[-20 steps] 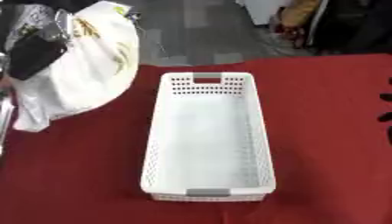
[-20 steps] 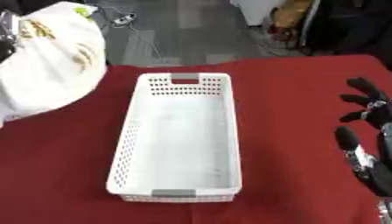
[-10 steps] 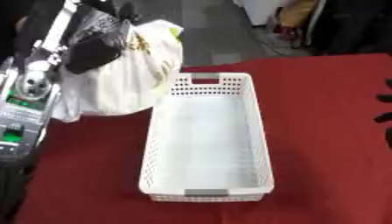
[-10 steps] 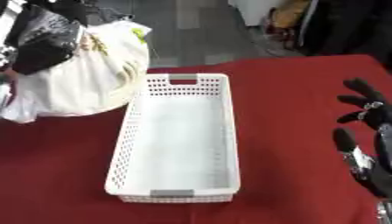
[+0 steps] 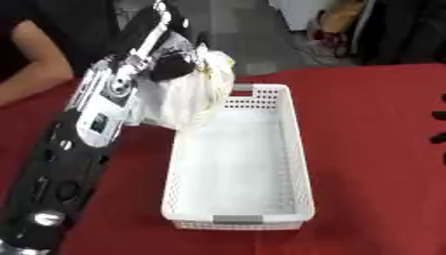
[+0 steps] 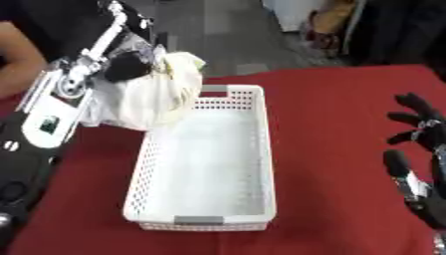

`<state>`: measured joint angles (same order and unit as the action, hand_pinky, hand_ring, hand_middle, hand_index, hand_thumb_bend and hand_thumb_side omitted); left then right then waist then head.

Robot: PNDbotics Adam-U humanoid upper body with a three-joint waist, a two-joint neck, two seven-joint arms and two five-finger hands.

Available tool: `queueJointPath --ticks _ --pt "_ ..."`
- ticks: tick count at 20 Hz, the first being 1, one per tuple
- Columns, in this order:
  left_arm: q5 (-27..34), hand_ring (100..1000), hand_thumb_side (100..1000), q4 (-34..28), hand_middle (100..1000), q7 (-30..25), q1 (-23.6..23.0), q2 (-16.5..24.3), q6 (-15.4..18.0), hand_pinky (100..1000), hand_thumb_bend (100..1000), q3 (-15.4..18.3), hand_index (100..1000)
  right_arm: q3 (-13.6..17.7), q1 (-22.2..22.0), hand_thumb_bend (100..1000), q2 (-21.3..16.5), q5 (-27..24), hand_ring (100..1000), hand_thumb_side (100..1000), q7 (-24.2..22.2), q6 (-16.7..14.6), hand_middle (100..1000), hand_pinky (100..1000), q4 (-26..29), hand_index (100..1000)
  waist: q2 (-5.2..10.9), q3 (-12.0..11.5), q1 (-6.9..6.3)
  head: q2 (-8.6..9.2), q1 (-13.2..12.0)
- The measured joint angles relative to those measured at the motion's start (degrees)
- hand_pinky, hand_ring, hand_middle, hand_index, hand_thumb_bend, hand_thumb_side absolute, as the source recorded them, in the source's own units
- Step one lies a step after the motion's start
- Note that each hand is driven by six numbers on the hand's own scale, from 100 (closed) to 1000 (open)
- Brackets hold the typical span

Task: Pick up objects on the table and place them in the box.

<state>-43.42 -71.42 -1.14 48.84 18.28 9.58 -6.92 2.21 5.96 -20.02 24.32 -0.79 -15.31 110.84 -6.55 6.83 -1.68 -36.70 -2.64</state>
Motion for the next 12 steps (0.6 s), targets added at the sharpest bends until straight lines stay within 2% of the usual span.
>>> queueJointPath --ticks 2,4,5,6,7,8,9,12 --pt "-2.0 111 360 3.4 243 0.5 0.8 -0.7 1.7 100 100 -0.6 209 -0.1 0.0 544 0.0 0.0 797 937 0.0 0.0 891 558 0.0 1000 0.23 0.1 0.00 0.00 -0.2" --pt "-4.6 214 311 6.7 342 0.5 1.3 -1.2 3.8 100 100 -1.5 347 -0.1 0.0 545 0.1 0.0 797 937 -0.1 0.0 891 558 0.0 1000 0.33 0.1 0.01 0.00 -0.4" --pt "-6.2 337 362 8.3 459 0.3 1.3 -1.4 4.9 222 100 -2.1 494 -0.1 0.0 545 0.3 0.0 797 937 -0.2 0.0 891 558 0.0 1000 0.33 0.1 0.01 0.00 -0.4" --pt "-7.9 463 509 9.8 571 -0.1 1.3 -1.6 6.0 353 186 -2.5 624 -0.1 0.0 546 0.4 0.0 797 937 -0.3 0.0 891 558 0.0 1000 0.33 0.1 0.02 0.00 -0.4" --pt "-9.6 614 777 10.8 734 -0.8 1.3 -1.7 7.4 511 711 -3.0 779 -0.2 0.0 547 0.5 0.0 797 937 -0.4 0.0 891 558 0.0 1000 0.34 0.1 0.02 0.01 -0.4" --pt "-11.4 694 845 11.6 800 -1.8 1.3 -2.1 9.1 579 958 -3.6 837 -0.2 0.0 548 0.5 0.0 797 936 -0.5 0.0 891 558 0.0 1000 0.34 0.1 0.02 0.01 -0.4" --pt "-13.2 757 867 12.1 844 -3.0 1.3 -2.5 10.7 640 1000 -4.1 873 -0.2 0.0 548 0.5 0.0 797 936 -0.5 0.0 891 558 0.0 1000 0.36 0.1 0.02 0.01 -0.4" --pt "-16.6 817 896 12.5 894 -5.8 1.2 -3.4 15.1 702 1000 -4.8 906 -0.2 0.0 546 0.5 0.0 797 937 -0.6 0.0 892 558 0.0 1000 0.47 0.1 0.02 0.01 -0.4"
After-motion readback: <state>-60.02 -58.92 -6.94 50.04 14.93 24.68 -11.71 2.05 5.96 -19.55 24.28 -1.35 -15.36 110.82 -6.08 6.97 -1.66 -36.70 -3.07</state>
